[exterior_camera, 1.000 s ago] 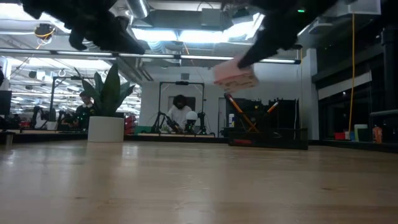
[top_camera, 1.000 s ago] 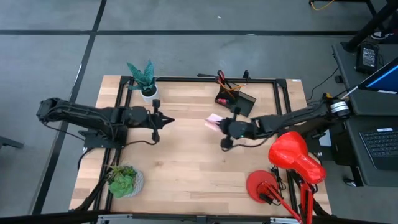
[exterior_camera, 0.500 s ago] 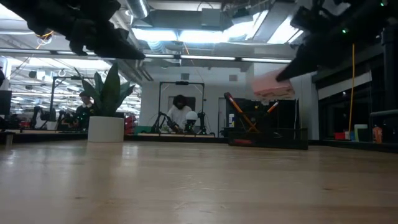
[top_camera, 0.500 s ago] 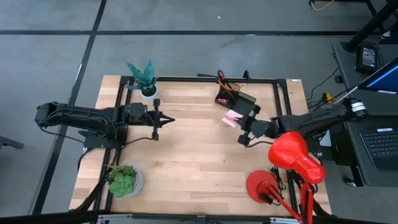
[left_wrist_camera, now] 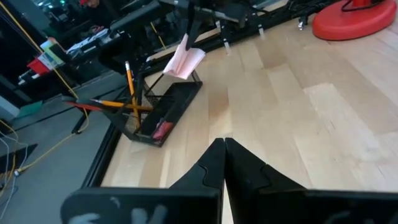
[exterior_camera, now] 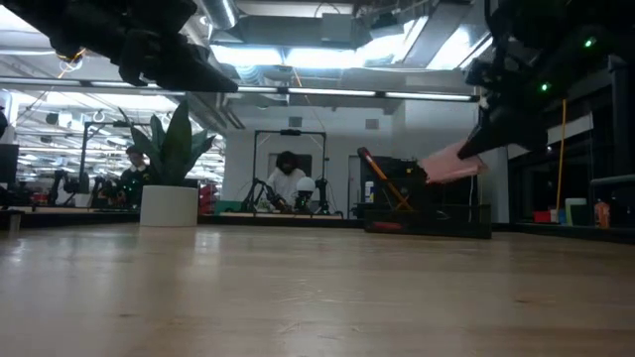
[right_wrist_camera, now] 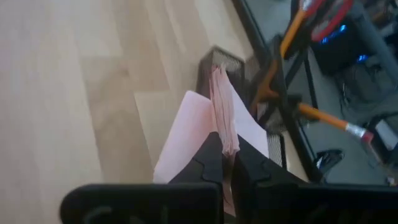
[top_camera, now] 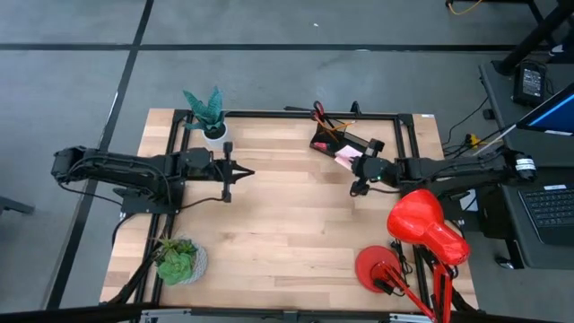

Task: Pick and place office supplies into organizer
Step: Put the pink sticky note into the black desk organizer

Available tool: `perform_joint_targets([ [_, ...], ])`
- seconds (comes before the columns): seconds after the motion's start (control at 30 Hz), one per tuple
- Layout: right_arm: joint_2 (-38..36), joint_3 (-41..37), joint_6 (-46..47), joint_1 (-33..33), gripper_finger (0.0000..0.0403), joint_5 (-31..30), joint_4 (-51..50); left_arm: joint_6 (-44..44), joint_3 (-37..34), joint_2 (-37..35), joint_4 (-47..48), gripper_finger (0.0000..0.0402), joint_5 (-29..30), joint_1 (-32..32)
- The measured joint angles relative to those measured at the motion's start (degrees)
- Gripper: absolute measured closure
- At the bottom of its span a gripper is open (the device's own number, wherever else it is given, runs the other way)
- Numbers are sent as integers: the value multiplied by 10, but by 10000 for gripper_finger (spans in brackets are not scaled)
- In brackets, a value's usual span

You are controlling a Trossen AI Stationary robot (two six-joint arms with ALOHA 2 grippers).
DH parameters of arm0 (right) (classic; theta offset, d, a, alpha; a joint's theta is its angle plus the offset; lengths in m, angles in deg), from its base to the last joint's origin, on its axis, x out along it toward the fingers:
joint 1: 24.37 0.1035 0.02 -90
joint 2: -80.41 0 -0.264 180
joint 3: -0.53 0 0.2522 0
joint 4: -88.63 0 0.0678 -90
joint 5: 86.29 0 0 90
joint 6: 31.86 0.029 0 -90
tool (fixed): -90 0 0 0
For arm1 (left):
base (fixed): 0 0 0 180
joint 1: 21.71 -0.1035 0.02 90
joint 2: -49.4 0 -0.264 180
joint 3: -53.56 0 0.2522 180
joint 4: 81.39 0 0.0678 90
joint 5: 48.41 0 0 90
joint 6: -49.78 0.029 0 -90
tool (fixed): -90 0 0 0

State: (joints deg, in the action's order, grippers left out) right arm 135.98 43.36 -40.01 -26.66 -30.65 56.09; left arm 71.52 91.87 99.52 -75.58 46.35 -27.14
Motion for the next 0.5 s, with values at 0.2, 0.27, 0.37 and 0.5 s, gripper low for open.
perform_joint_targets([
  [0.2, 0, -24, -17, -54, 396, 11, 28, 0, 0, 15, -15, 399, 0, 0],
  [0.27, 0, -27, -29, -70, 396, 10, 28, 0, 0, 20, -14, 399, 0, 0],
  [0.37, 0, -32, -58, -92, 396, 11, 43, 0, 0, 27, -14, 400, 1, 0],
  [0.5, 3, -33, -87, -118, 396, 37, 46, 0, 0, 35, -17, 399, 1, 0],
])
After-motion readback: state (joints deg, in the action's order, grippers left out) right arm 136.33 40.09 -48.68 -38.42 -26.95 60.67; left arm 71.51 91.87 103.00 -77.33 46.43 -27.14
